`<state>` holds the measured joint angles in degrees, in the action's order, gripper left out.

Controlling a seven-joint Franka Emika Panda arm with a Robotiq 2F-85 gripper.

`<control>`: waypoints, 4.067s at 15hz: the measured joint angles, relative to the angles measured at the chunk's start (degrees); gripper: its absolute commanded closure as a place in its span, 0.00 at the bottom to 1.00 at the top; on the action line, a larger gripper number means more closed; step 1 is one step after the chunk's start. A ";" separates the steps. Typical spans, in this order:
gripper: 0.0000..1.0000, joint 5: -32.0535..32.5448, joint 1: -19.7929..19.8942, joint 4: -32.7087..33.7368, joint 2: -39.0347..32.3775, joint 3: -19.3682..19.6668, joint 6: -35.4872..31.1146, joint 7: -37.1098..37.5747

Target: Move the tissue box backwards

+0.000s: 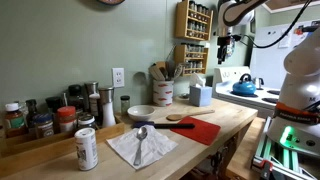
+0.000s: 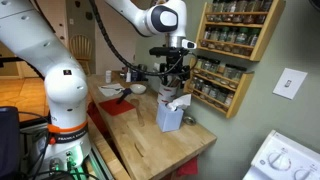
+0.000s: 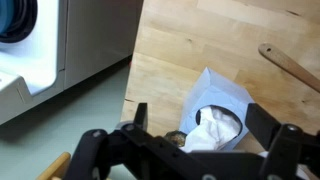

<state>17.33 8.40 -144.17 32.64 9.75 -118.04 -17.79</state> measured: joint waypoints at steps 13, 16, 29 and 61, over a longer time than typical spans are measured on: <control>0.00 0.00 0.00 0.00 0.00 0.00 0.00 0.00; 0.00 0.00 0.00 0.00 0.00 0.00 0.00 0.00; 0.00 0.00 0.00 0.00 0.00 0.00 0.00 0.00; 0.00 -0.95 4.29 -0.37 -3.64 1.00 -4.50 18.21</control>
<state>16.38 12.69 -144.53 29.00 10.75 -122.54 0.41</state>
